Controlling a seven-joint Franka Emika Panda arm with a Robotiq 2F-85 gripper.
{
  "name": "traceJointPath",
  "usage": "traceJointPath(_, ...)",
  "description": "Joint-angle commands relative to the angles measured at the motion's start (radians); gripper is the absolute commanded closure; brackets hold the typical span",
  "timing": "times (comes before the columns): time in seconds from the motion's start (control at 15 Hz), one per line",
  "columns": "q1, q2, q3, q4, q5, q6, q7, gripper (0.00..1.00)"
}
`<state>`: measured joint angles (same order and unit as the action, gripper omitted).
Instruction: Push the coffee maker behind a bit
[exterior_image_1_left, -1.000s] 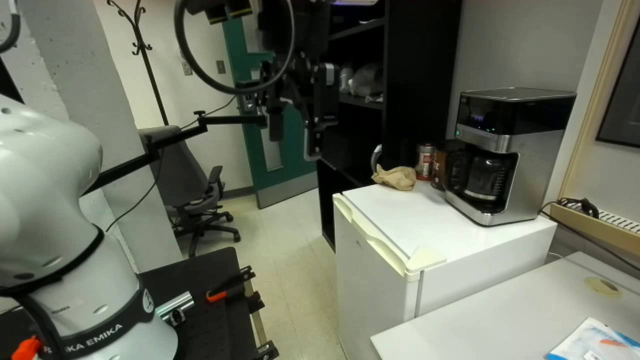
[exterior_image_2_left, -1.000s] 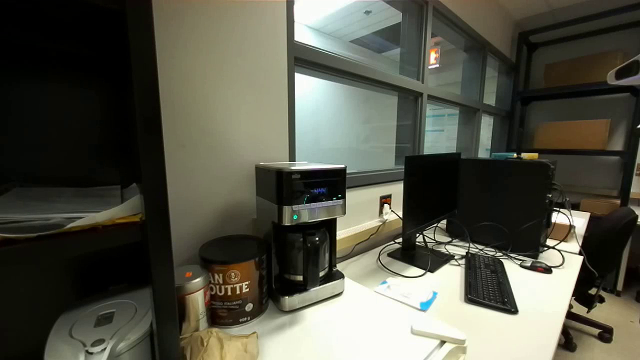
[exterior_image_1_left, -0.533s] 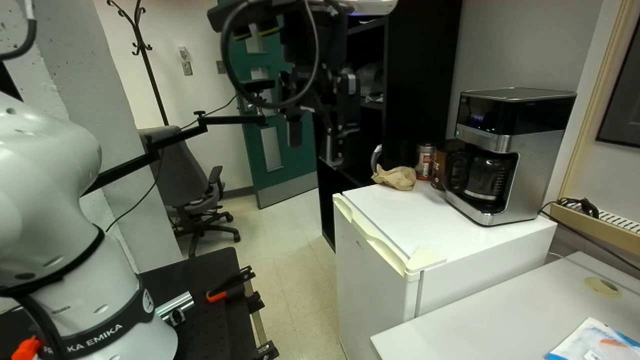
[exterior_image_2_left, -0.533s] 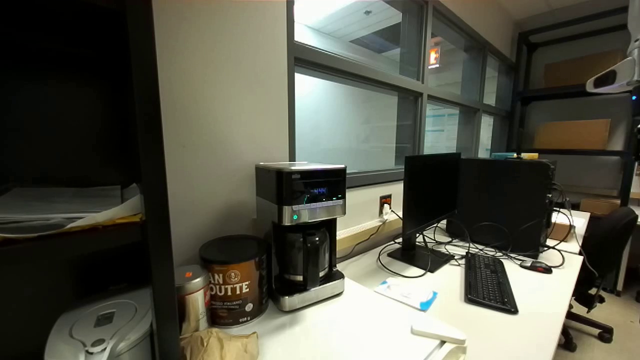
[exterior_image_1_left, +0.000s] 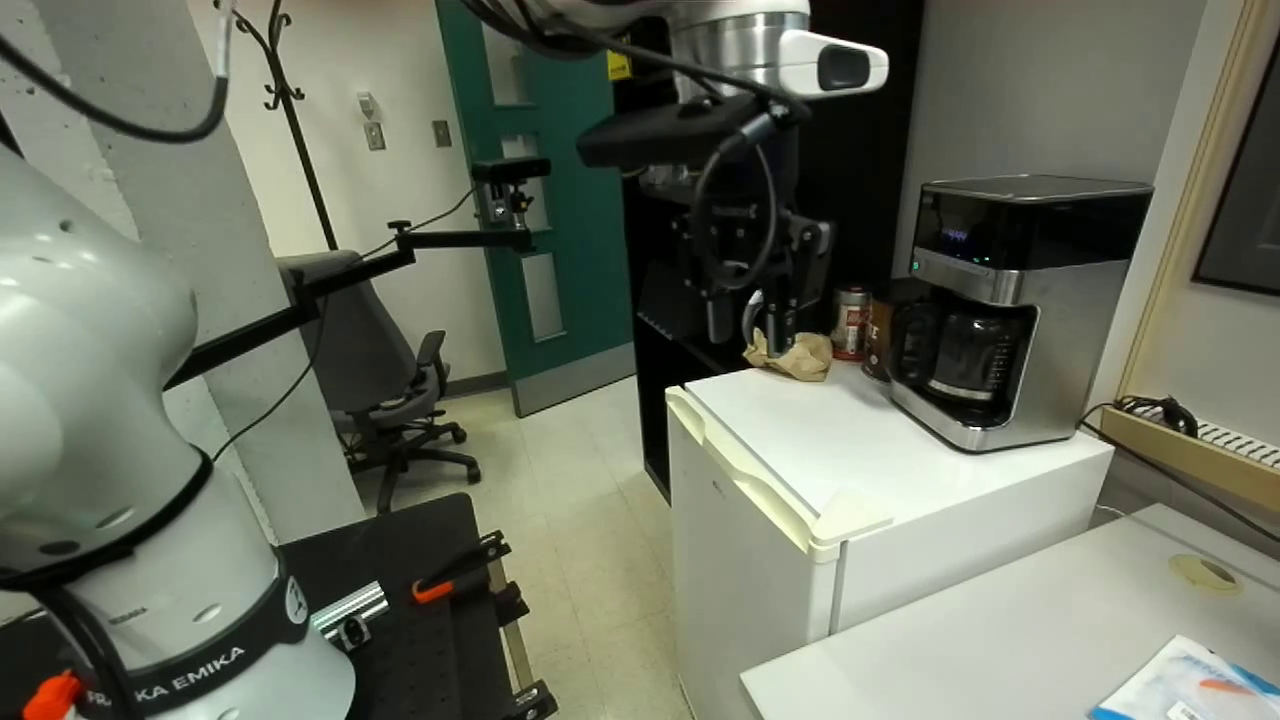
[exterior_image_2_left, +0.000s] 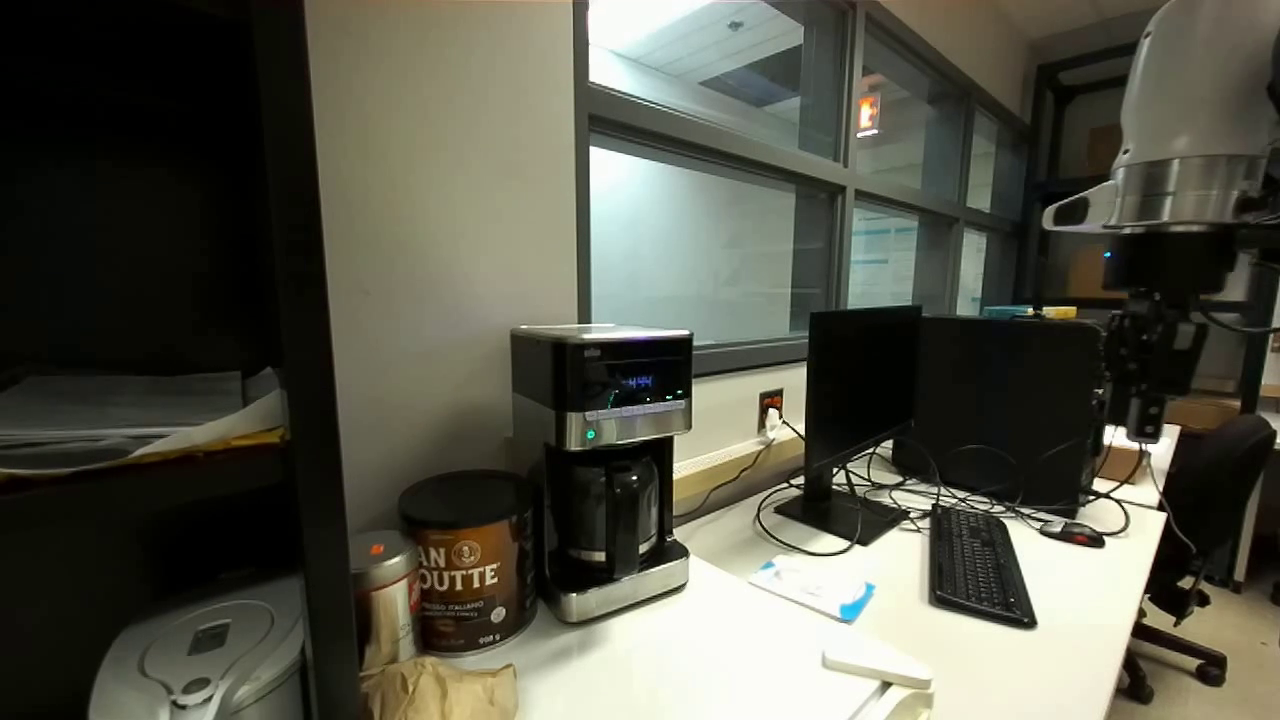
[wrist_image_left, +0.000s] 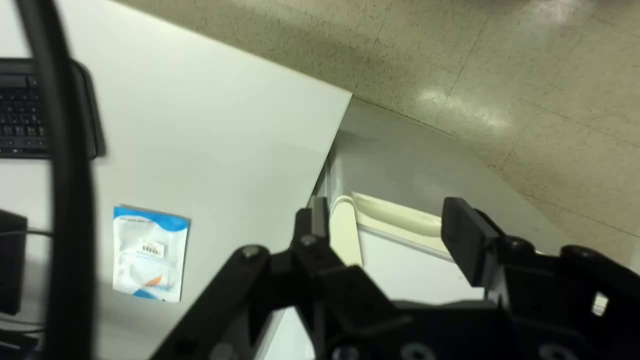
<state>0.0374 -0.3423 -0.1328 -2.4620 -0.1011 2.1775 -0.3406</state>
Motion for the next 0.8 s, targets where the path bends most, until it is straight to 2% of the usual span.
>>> traceJointPath(0.0, 0.003, 0.191, 0.048, 0.099, -0.029, 0.181, 0.006, 0.69)
traceJointPath(0.27, -0.023, 0.393, 0.112, 0.221, -0.267, 0.401, 0.099, 0.99)
traceJointPath(0.47, -0.006, 0.54, 0.108, 0.36, -0.523, 0.494, 0.234, 1.0)
traceJointPath(0.73, 0.081, 0.71, 0.042, 0.567, -0.858, 0.562, 0.45, 1.0)
